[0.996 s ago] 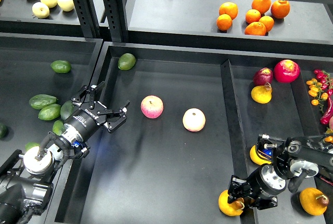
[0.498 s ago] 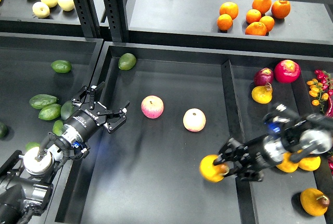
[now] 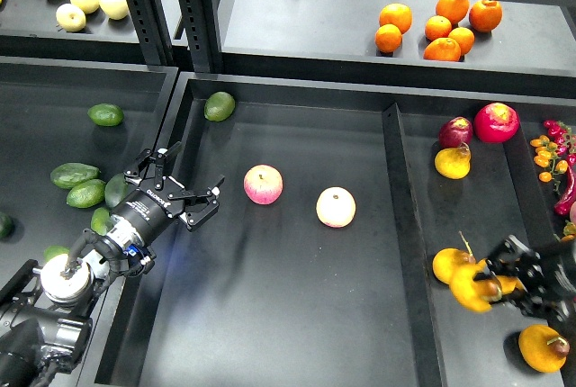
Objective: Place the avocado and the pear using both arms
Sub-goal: 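Carry the pear into the pear bin and open the right gripper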
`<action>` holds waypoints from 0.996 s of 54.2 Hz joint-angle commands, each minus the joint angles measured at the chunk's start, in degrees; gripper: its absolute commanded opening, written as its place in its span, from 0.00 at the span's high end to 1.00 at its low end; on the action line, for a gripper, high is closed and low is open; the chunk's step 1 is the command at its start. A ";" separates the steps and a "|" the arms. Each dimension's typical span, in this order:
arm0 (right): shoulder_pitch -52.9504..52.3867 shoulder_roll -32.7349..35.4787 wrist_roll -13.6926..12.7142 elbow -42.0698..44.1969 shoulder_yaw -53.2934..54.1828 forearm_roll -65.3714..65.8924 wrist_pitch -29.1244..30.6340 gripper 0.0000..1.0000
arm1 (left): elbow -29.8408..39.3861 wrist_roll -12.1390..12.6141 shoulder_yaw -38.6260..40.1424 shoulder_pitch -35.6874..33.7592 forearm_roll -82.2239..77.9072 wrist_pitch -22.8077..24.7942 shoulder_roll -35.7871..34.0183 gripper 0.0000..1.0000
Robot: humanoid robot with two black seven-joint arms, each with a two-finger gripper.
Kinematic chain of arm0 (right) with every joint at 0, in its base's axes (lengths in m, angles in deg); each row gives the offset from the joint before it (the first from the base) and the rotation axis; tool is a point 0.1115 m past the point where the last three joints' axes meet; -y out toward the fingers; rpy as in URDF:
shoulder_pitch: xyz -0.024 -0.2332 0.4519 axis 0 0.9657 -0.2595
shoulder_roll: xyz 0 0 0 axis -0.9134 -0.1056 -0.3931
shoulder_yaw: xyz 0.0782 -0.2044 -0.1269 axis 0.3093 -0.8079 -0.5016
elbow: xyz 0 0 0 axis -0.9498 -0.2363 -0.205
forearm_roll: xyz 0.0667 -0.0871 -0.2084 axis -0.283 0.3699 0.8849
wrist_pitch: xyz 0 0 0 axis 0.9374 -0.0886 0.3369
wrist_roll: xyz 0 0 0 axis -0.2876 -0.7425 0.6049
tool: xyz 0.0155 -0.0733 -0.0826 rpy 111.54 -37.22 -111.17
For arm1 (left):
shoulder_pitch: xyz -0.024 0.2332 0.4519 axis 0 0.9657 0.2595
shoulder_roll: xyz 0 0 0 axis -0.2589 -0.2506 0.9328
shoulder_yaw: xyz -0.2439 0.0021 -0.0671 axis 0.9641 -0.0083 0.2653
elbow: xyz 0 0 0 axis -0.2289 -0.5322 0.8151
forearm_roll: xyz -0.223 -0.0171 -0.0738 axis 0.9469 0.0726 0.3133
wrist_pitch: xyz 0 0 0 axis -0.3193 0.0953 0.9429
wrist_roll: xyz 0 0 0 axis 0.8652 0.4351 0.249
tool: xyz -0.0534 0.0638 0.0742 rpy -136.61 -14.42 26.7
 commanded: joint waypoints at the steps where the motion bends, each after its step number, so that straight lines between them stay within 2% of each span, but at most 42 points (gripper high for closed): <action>1: 2.48 0.53 0.00 -0.02 0.02 0.48 0.00 0.82 | -0.10 0.01 -0.09 0.08 -0.09 -0.01 0.00 0.01; 26: 7.76 -0.96 0.00 1.38 0.28 3.73 0.00 0.80 | -0.10 0.01 -1.23 0.17 0.00 -0.01 0.00 0.01; 54: 8.90 -6.41 0.00 6.66 0.98 3.90 0.00 0.78 | -0.10 0.01 -1.23 0.26 0.00 -0.01 0.00 0.01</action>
